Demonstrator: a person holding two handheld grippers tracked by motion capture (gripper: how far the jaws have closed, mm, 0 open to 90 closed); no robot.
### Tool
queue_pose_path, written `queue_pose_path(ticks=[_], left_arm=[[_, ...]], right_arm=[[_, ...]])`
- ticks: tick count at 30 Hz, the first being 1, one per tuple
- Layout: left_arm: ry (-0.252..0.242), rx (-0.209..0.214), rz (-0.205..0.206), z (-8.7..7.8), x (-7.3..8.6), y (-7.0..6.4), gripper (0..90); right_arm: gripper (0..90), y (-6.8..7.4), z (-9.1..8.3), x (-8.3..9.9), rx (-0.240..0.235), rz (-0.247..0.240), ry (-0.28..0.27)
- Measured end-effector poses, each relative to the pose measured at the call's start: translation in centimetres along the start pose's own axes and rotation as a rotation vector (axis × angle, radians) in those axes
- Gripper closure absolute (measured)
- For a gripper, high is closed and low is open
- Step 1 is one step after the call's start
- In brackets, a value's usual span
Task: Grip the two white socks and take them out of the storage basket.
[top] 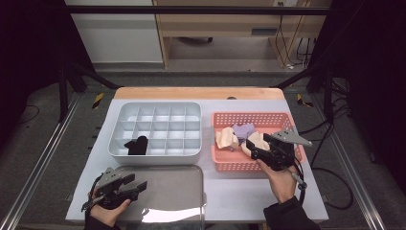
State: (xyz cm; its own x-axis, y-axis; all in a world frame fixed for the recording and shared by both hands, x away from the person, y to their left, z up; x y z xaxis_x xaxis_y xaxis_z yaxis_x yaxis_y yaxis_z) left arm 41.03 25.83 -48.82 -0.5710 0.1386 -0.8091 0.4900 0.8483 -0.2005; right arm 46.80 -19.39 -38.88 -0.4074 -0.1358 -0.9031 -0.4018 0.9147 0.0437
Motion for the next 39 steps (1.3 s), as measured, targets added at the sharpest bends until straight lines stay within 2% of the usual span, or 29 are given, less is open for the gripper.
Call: queue_pose_path(ticks=[4,7,12,13,16,27,39], left_arm=[[0.0,-0.001,0.0,0.0,0.0,0.0,36.7],[0.001,-0.003,0.001,0.0,0.0,0.0,36.7],[0.002,-0.002,-0.003,0.0,0.0,0.0,36.8],[0.001,-0.005,-0.004,0.0,0.0,0.0,36.8],[0.001,-0.008,-0.002,0.0,0.0,0.0,37.2],[0.004,-0.014,-0.003,-0.1,0.0,0.0,38.6],[0.002,-0.012,-0.006,-0.1,0.0,0.1,38.7]], right_arm=[[35.4,-0.2,0.8,-1.2,0.002,0.01,0.002],[37.4,-0.1,1.7,-1.9,0.005,-0.006,0.02],[39.8,0.0,2.8,-2.4,0.009,-0.023,0.042],[40.4,0.2,3.4,-2.6,0.008,-0.023,0.053],[40.7,0.3,4.1,-2.8,-0.004,-0.007,0.059],[45.8,0.9,6.8,-4.2,0.021,-0.005,0.086],[47.3,0.9,10.2,-3.4,0.05,0.005,0.163]])
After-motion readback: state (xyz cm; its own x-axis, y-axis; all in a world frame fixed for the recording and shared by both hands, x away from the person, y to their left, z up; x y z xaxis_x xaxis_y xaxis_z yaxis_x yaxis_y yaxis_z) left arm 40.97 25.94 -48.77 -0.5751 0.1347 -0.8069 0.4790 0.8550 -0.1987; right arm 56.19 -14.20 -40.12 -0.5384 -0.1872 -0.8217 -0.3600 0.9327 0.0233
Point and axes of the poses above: each handheld gripper's, and its own axes: z roughly forward along the jaws, x roughly out of its underside, y roughly to its left, the point moved 3 cm from there along z, roughly forward along the jaws, and after that the axes turned 4 degrees about -z, right-handed, at the moved point
